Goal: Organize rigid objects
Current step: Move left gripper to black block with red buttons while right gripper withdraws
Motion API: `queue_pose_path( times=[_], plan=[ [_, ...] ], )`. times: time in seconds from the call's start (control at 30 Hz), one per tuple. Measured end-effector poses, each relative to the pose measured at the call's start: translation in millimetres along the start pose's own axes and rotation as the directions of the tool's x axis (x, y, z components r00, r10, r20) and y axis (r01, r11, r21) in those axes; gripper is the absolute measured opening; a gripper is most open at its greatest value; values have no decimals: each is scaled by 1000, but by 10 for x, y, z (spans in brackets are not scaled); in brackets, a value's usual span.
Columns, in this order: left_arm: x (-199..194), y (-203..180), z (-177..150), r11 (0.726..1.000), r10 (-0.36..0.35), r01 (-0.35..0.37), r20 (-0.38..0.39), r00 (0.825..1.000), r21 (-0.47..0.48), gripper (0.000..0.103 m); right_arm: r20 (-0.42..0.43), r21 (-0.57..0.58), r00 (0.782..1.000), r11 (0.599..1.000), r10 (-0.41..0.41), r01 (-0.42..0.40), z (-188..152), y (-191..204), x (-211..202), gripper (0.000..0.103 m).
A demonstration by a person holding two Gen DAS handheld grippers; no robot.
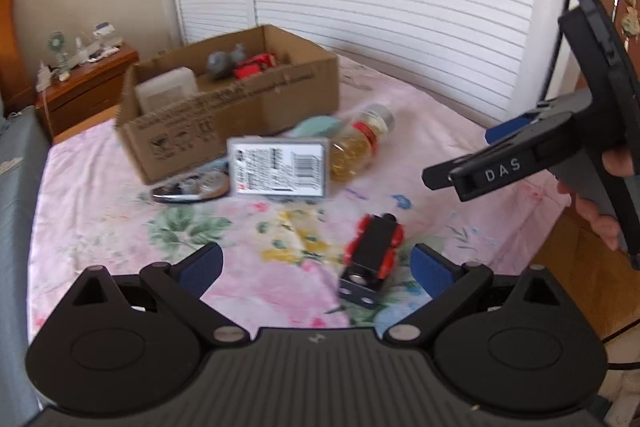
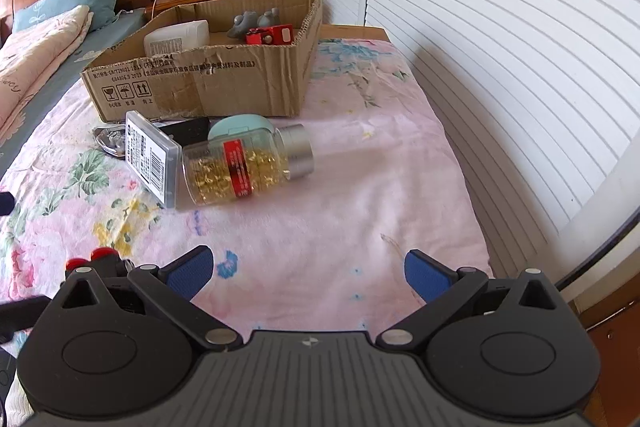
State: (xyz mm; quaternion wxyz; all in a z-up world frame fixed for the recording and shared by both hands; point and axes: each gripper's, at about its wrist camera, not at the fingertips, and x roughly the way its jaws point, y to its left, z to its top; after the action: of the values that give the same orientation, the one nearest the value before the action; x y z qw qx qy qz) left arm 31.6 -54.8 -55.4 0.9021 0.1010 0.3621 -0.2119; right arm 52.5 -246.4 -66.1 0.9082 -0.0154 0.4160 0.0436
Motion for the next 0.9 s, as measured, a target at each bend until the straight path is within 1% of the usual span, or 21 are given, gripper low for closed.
queue_pose_path(
  times=[0.13, 0.23, 0.3, 0.6, 0.67, 0.77, 0.8, 0.9],
  plan=[
    [174, -57, -28, 1000, 0, 0, -40, 999, 4, 100, 0, 6, 1000, 1000, 1, -1, -68, -31, -36, 103],
    [270, -22, -25, 1000, -6, 5, -58, 998, -22, 100, 0, 7, 1000, 1000, 2, -2, -97, -40, -63, 103],
    [308, 11, -19, 999, 3, -6, -66, 998, -35, 100, 3, 11, 1000, 1000, 0, 0, -95, -47, -70, 103],
    [363, 228, 38, 996, 37, -41, -60, 998, -75, 100, -2, 17, 1000, 1000, 6, -6, -52, -51, -15, 103],
    [378, 264, 58, 994, 68, -73, -62, 996, -77, 100, -5, 15, 1000, 1000, 6, -6, -52, -45, -2, 103],
    [419, 288, 88, 991, 120, -123, -62, 991, -50, 100, -11, 14, 1000, 1000, 6, -6, -47, -41, 21, 103],
    [426, 294, 101, 991, 123, -126, -60, 991, -48, 100, -11, 15, 1000, 1000, 7, -7, -46, -43, 25, 103],
    [455, 304, 143, 995, 87, -89, -41, 995, -54, 100, -16, 17, 1000, 1000, 7, -7, -45, -48, 43, 103]
  ],
)
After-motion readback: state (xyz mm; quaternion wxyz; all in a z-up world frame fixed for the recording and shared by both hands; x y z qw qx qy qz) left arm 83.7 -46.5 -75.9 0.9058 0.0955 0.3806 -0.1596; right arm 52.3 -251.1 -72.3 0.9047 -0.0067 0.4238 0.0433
